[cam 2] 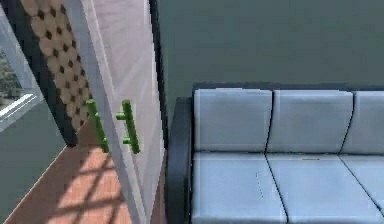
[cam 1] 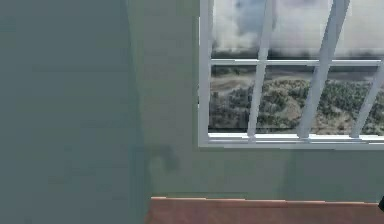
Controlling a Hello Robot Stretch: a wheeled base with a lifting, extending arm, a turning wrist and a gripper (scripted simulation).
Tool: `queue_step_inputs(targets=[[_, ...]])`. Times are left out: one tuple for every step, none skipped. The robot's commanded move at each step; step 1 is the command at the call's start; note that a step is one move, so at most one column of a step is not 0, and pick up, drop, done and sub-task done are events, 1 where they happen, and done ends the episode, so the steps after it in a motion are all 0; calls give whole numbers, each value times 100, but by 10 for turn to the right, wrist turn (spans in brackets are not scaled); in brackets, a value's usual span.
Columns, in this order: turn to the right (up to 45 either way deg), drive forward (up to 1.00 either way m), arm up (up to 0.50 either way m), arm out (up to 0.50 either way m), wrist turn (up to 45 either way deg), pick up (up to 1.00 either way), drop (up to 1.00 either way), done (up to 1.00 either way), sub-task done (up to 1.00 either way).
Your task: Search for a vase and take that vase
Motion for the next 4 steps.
queue_step_inputs(targets=[[150, 0, 0, 0, 0, 0, 0, 0, 0], [0, 60, 0, 0, 0, 0, 0, 0, 0], [450, 0, 0, 0, 0, 0, 0, 0, 0], [120, 0, 0, 0, 0, 0, 0, 0, 0]])
